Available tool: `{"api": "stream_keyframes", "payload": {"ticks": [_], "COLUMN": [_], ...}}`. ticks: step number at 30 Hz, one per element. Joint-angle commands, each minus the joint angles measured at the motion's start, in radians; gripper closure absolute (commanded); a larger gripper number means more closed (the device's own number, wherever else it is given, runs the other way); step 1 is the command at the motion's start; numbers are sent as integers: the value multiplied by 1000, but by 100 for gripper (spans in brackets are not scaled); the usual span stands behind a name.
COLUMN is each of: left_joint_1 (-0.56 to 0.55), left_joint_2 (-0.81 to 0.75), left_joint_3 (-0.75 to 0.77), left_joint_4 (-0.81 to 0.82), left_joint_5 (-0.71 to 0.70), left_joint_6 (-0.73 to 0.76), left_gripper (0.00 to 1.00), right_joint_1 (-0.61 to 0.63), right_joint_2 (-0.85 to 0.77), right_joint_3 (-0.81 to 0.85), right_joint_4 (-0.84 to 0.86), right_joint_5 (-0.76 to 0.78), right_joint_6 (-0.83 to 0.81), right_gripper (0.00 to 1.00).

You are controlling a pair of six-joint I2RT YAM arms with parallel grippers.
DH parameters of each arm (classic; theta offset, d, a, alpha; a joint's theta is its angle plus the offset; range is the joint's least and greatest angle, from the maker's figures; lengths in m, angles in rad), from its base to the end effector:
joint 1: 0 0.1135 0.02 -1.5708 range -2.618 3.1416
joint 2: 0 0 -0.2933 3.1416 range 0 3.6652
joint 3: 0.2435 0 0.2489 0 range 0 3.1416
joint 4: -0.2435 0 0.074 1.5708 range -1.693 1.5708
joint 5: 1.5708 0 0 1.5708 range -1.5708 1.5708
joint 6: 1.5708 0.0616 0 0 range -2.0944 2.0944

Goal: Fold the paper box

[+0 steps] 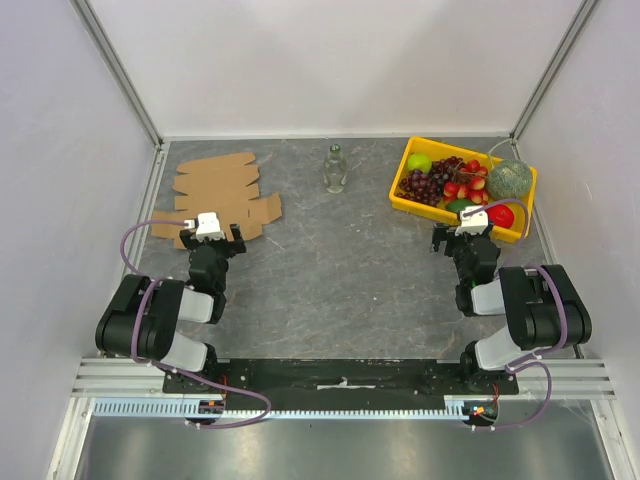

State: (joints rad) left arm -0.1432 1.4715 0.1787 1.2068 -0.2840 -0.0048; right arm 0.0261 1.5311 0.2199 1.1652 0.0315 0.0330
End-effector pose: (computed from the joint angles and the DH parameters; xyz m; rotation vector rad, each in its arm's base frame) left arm 0.2475 -0.0182 0.1781 -0.1012 1.6517 0.1226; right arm 0.2625 0.0049 0.1688 0.0293 1.7165 0.0168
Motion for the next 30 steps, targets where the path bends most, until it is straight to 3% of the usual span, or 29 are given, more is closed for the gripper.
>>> {"api": "stream_keyframes", "payload": {"ticks": [1,14,19,22,24,26,30], "left_joint_1": [1,-1,-7,-9,-4,-6,-6], "left_joint_2": [-11,-14,-152,-293,-374,-445,-543], "left_joint_3": [11,4,11,34,38,9,-18], "left_joint_4": [37,54,-83,-228,-312,-316,-393], "left_joint_5": [6,3,-47,-134,-173,-109,-80], "left_joint_6": [25,28,17,-30,-108,-113,-176], "left_gripper": [0,0,0,0,0,0,0], "right_joint_1": [0,0,1,0,1,1,1], "right_joint_2": [-5,-69,-282,-344,-324,-318,-309], "right_joint_3": [16,18,126,299,430,472,460], "right_joint_4": [37,-16,-374,-777,-970,-1024,-960], "right_joint_5": [11,42,109,241,263,240,62], "right_joint_6": [-10,1,85,278,285,312,358], "right_gripper": [2,2,2,2,2,2,2]}}
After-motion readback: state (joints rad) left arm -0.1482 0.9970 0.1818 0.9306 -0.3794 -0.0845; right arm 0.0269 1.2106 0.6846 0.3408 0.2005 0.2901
